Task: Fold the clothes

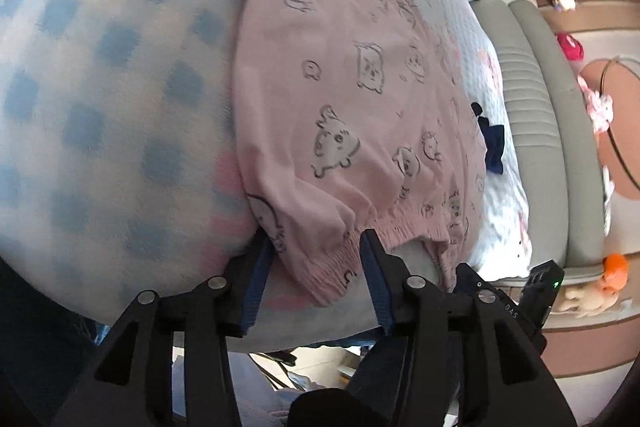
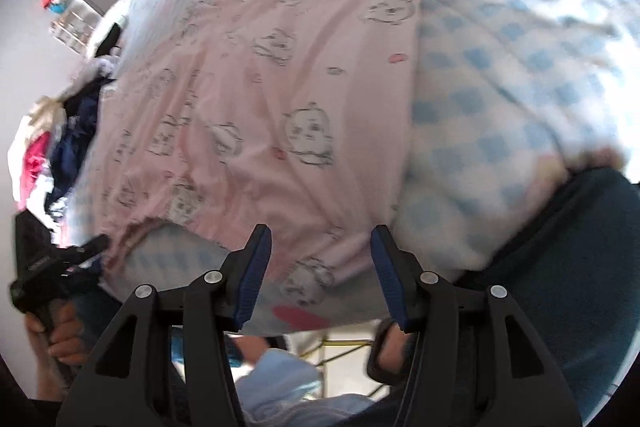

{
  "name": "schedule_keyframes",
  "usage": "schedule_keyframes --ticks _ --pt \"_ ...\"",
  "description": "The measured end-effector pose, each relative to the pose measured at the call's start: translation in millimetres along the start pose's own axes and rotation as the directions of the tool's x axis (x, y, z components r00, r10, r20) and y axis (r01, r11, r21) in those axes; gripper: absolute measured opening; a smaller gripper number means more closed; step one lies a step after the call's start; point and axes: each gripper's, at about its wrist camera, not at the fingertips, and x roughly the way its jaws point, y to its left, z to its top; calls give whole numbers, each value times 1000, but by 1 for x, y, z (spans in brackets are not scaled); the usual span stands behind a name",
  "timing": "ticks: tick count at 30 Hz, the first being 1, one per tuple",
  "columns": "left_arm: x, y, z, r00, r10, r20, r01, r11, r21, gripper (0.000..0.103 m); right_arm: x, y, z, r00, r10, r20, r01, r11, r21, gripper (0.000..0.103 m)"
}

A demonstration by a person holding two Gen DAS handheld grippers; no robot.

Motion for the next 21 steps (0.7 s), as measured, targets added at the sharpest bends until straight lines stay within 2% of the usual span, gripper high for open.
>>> schedule_keyframes --ticks 1,2,4,5,6,7,8,11,13,14,16,17,19,21 --pt "-1 1 -2 1000 -3 4 3 1000 4 48 2 -1 -1 1000 -23 2 23 1000 -10 60" --pt "-2 6 -4 1000 -12 11 12 1000 4 46 4 -2 -2 999 -46 5 46 999 -19 60" --pt "-4 11 -7 999 -29 32 29 1000 -3 43 10 -6 -1 1000 9 -22 -9 1000 8 61" --pt "-7 13 -10 999 -41 36 41 999 -1 34 13 -8 -1 999 37 -34 -36 999 22 61" --pt "-5 9 -6 997 -60 44 59 998 7 29 15 -7 -1 995 96 -35 -94 994 47 58" --pt "-3 5 -2 996 -78 51 78 997 15 27 16 -6 0 989 145 -28 -143 987 67 47" --pt "-2 2 1 994 -95 54 94 995 22 27 17 -5 0 981 193 -19 -191 978 87 42" --pt "8 -4 7 994 -105 26 104 994 27 29 21 7 3 975 223 -5 -222 972 77 41" --pt "21 0 7 997 -78 -6 78 997 15 26 26 13 0 983 185 -12 -184 982 32 41" --pt "25 1 7 998 -60 -12 60 998 15 20 35 13 0 985 171 -26 -170 985 30 38" --pt "18 -6 4 1000 -23 14 22 999 49 14 30 17 0 989 146 -9 -146 989 8 15" --pt "13 -12 1 1000 -4 29 2 997 74 12 28 19 0 991 134 -1 -134 991 -3 10" --pt "-1 -21 -4 999 18 49 -24 993 119 12 4 22 1 994 102 51 -100 994 -48 6" --pt "-14 -28 -9 998 27 58 -36 987 154 11 -18 27 -2 989 124 86 -118 991 -68 5"
